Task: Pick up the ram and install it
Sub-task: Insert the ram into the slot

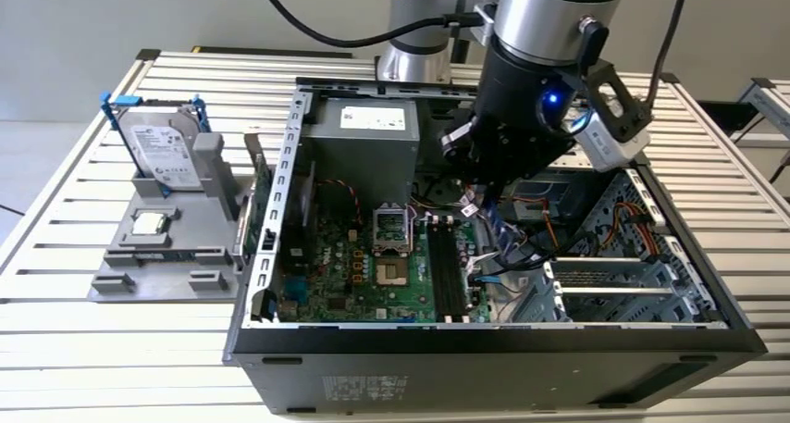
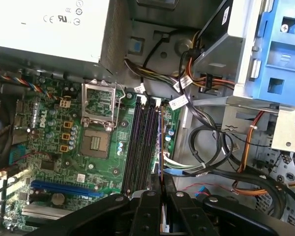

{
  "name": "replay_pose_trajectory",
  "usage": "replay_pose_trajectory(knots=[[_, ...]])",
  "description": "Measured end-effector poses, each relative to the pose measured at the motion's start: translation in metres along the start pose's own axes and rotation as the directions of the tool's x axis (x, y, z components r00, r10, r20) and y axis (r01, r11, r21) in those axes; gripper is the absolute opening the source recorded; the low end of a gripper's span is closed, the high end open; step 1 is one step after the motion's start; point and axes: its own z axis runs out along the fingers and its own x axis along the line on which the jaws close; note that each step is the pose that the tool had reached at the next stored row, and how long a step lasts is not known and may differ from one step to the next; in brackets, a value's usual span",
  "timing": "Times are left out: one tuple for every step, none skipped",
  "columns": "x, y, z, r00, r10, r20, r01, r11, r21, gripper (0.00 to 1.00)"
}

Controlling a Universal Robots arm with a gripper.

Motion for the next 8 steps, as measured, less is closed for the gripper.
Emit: replay_pose_trajectory(knots=[[0.0, 0.0, 0.0005, 1.0, 0.0, 0.0, 0.0, 1.0, 0.0003, 0.0], [0.0, 0.0, 0.001, 1.0, 0.0, -0.0001, 0.0, 1.0, 0.0007, 0.0], [0.0, 0.0, 0.0015, 1.0, 0.0, -0.0002, 0.0, 1.0, 0.0013, 0.0], [0.0, 0.0, 0.0021, 1.0, 0.0, -0.0003, 0.0, 1.0, 0.0017, 0.0], [0.0, 0.0001, 0.0026, 1.0, 0.0, -0.0003, 0.0, 1.0, 0.0021, 0.0], [0.0, 0.0001, 0.0031, 1.0, 0.0, -0.0004, 0.0, 1.0, 0.0026, 0.0], [0.0, 0.0001, 0.0036, 1.0, 0.0, -0.0005, 0.0, 1.0, 0.0031, 0.0], [0.0001, 0.0001, 0.0041, 1.0, 0.0, -0.0005, 0.0, 1.0, 0.0035, 0.0]])
